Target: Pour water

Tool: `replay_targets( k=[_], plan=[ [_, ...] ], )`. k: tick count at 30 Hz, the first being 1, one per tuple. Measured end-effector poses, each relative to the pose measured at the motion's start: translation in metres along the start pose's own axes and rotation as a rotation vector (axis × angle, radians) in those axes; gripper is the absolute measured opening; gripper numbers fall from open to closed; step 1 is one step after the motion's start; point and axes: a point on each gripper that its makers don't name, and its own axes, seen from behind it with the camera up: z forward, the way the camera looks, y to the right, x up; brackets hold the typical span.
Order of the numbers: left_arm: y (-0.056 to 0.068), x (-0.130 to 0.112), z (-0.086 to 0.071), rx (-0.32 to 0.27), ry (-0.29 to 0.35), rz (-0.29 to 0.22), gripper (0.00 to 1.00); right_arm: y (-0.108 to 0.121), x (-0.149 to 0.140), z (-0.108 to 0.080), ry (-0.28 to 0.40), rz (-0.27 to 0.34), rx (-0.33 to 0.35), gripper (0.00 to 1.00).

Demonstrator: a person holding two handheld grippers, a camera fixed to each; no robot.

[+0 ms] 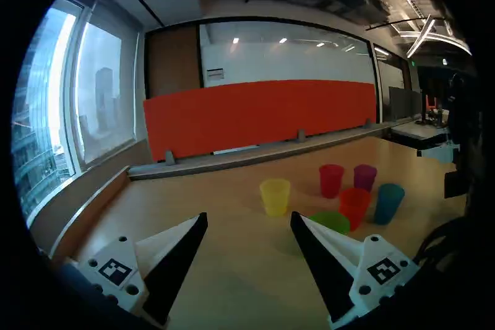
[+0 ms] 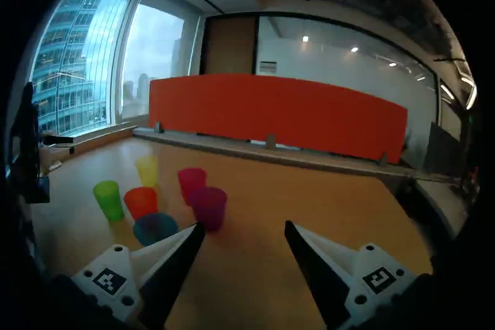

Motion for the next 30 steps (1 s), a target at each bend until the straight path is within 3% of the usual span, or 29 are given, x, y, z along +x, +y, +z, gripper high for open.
replay_targets(
  k=[9,18,21,30],
  plan=[
    [-0.010,0.015,-0.009,0.060,0.074,-0.061,1.00,0.006,0.016,0.001,0.094,0.022,-0.075,1.00],
    [-0.015,0.039,-0.014,0.104,0.168,-0.085,1.00,0.026,0.054,-0.009,0.253,0.076,-0.179,1.00],
    [-0.016,0.050,-0.016,0.121,0.213,-0.094,1.00,0.034,0.067,-0.013,0.313,0.071,-0.220,1.00],
    [-0.021,0.071,-0.023,0.165,0.297,-0.106,1.00,0.044,0.077,-0.022,0.379,0.042,-0.324,1.00]
  ],
)
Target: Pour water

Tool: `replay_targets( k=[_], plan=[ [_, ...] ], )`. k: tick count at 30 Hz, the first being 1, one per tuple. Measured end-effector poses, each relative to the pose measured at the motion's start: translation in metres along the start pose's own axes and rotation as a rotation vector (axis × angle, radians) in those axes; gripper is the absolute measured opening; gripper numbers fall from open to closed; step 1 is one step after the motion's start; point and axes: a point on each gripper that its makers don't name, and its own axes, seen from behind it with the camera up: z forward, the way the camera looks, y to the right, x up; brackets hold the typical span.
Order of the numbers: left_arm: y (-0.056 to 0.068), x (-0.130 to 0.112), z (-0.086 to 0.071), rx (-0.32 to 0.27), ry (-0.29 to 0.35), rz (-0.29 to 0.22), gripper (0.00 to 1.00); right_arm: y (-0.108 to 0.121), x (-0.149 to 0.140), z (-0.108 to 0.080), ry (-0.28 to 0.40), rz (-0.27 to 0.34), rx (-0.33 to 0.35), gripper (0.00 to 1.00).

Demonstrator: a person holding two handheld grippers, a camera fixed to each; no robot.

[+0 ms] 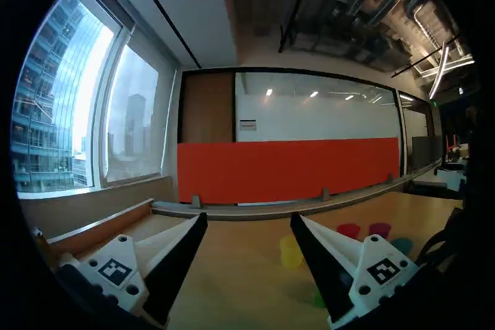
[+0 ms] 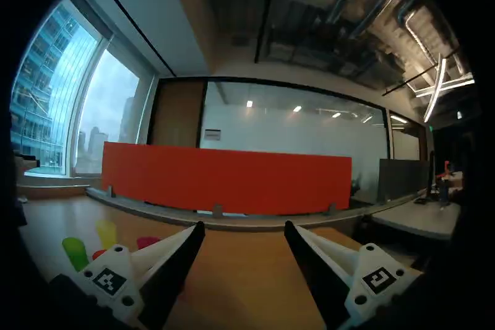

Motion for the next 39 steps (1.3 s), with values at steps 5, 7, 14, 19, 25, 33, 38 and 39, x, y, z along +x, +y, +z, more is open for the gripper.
replay_targets(
  k=[5,7,14,19,25,33,38,39],
  plan=[
    [0.000,0.001,0.002,0.004,0.010,-0.030,1.00,-0.003,-0.003,-0.002,0.002,0.035,0.001,1.00],
    [0.001,0.000,0.002,0.003,0.010,-0.035,1.00,-0.003,-0.005,-0.001,-0.003,0.043,0.003,1.00],
    [-0.001,-0.015,0.006,0.017,-0.007,-0.031,1.00,-0.005,-0.010,0.000,-0.011,0.051,0.013,1.00],
    [0.001,-0.029,0.009,0.020,-0.027,-0.010,1.00,-0.011,-0.014,-0.002,-0.016,0.049,0.028,1.00],
    [0.002,-0.043,0.012,0.036,-0.037,0.014,1.00,-0.012,-0.015,0.000,-0.026,0.057,0.034,1.00],
    [-0.002,-0.060,0.015,0.060,-0.041,0.008,1.00,-0.014,-0.015,0.002,-0.030,0.045,0.032,1.00],
    [0.000,-0.072,0.016,0.060,-0.048,0.015,1.00,-0.016,-0.021,0.003,-0.049,0.033,0.030,1.00],
    [0.000,-0.075,0.016,0.057,-0.049,0.017,1.00,-0.016,-0.023,0.002,-0.053,0.031,0.029,1.00]
  ],
)
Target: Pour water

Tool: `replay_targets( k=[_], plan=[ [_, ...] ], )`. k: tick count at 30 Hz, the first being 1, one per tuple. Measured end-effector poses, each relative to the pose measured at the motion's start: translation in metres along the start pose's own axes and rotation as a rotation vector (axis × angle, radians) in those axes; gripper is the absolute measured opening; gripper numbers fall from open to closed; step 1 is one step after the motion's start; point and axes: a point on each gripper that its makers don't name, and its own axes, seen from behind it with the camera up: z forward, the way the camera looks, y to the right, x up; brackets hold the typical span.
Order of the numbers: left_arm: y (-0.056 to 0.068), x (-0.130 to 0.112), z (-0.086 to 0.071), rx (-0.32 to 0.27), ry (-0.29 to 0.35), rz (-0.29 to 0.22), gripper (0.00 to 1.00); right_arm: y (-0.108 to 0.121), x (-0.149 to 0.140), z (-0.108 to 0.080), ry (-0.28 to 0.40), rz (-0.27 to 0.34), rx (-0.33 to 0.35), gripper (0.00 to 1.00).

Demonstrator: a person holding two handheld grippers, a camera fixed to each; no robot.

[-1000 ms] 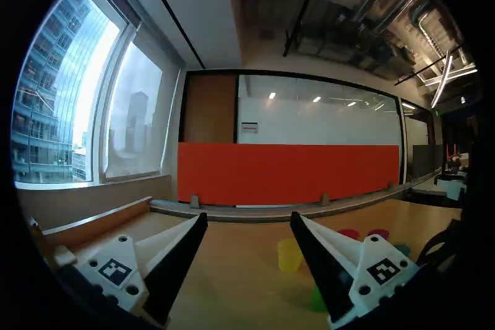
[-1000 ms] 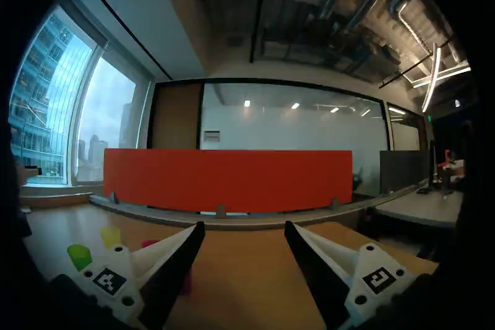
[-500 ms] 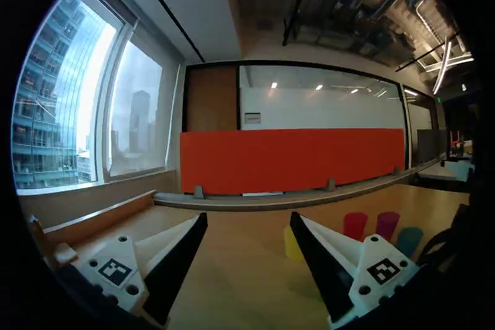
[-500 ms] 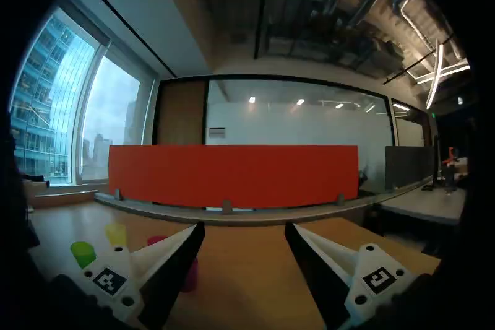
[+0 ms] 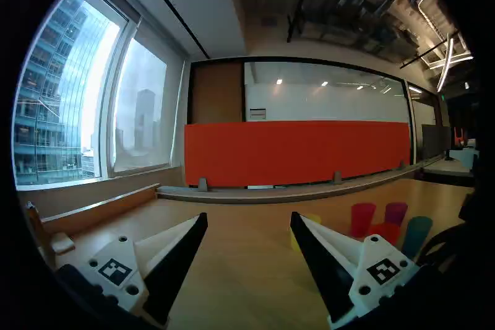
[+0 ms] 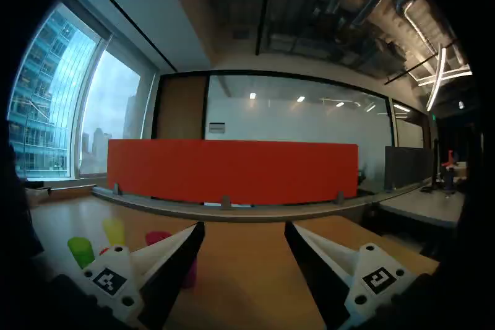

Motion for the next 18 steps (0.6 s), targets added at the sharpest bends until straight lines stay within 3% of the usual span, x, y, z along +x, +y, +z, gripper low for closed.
replay_targets(
  k=[9,18],
  plan=[
    [-0.003,-0.021,0.005,0.003,-0.019,0.024,1.00,-0.002,-0.004,0.000,-0.012,0.007,-0.002,1.00],
    [-0.004,-0.039,0.009,-0.014,-0.037,-0.001,1.00,-0.004,0.001,-0.001,-0.011,0.016,-0.002,1.00]
  ],
)
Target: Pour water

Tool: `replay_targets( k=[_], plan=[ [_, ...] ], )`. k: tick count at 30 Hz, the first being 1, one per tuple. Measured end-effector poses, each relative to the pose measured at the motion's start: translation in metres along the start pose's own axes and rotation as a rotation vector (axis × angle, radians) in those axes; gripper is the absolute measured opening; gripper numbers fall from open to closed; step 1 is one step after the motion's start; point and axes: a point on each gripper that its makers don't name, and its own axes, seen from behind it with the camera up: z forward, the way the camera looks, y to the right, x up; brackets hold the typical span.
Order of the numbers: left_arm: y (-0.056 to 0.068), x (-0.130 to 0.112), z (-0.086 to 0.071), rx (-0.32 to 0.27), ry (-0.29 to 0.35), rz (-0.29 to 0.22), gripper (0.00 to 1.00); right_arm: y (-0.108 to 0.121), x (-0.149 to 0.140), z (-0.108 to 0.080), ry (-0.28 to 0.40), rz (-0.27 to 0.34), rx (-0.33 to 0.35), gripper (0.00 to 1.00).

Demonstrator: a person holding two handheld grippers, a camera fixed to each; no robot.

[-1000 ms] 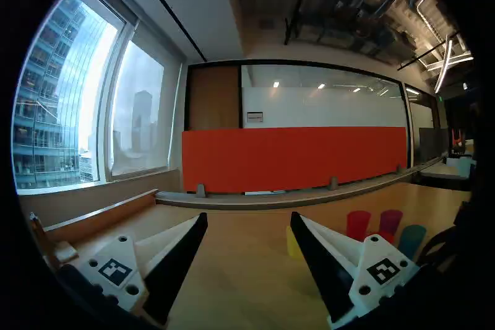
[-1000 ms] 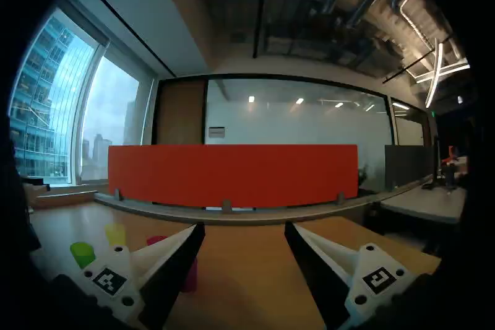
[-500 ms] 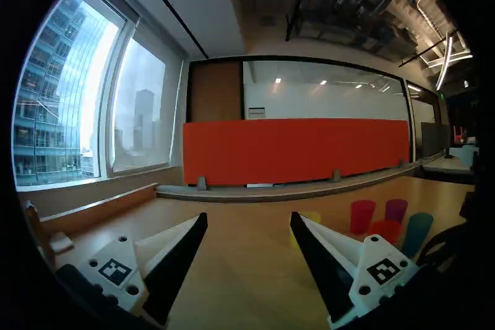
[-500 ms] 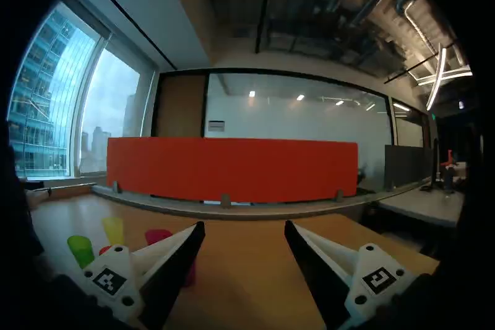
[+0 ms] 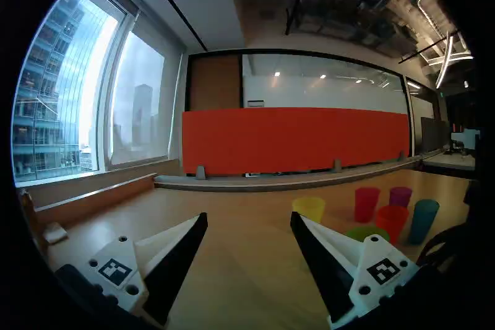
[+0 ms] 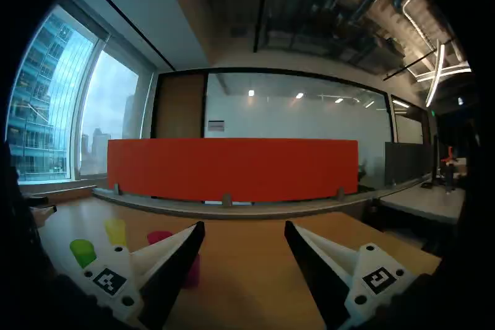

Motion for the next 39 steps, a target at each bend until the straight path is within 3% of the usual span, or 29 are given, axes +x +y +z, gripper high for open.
replay_targets(
  k=[39],
  plan=[
    [0.000,-0.006,0.005,-0.019,-0.022,-0.017,1.00,0.010,0.001,-0.005,0.000,-0.026,-0.008,1.00]
  ],
)
